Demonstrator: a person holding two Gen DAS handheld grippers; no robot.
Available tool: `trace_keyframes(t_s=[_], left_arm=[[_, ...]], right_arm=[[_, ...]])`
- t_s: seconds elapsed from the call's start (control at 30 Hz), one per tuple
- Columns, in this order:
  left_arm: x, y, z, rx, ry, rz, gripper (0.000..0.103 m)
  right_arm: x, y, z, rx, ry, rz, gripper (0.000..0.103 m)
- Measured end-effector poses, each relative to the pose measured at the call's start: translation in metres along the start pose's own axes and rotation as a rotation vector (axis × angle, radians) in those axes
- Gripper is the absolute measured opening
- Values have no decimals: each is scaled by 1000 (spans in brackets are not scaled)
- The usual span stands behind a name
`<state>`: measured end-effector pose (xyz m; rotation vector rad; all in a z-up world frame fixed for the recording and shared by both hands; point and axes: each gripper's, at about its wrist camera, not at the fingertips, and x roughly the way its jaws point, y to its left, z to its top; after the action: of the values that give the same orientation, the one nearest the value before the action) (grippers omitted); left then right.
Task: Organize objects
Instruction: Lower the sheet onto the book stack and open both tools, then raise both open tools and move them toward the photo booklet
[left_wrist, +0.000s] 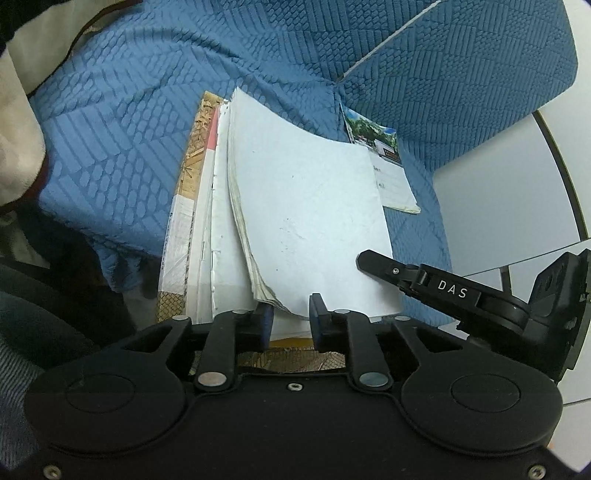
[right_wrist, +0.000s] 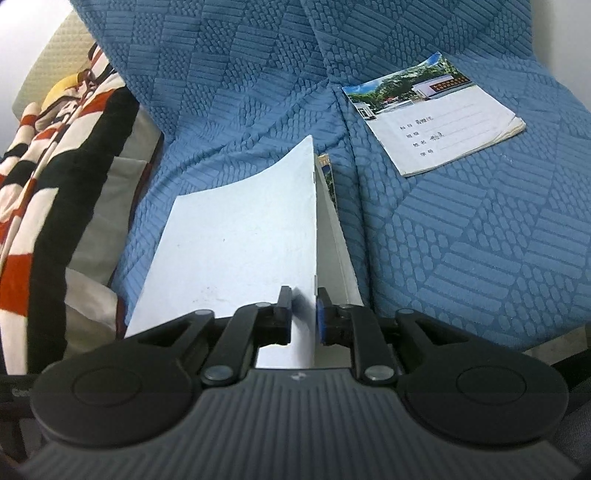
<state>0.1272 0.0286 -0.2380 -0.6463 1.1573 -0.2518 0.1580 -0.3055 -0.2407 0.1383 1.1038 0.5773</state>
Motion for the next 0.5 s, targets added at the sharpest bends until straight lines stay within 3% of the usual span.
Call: trace_keyframes(t_s=[0.1,0.17,0.3,0.5], left_arm=[[-7,-2,-1,3,-7,14,37],[-13,-5,-2,12,-16,23,40],[-29,-14,-3,36,-34,28,53],[-69,-44,-7,121,-131,29,76]], right_arm=[[-4,3,0,-21,0,1,21],[-9,6,0,-45,-3,-4,29],[-24,9,0,-74,-35,-3,78],[-66,14,9,-94,-115,13,80]])
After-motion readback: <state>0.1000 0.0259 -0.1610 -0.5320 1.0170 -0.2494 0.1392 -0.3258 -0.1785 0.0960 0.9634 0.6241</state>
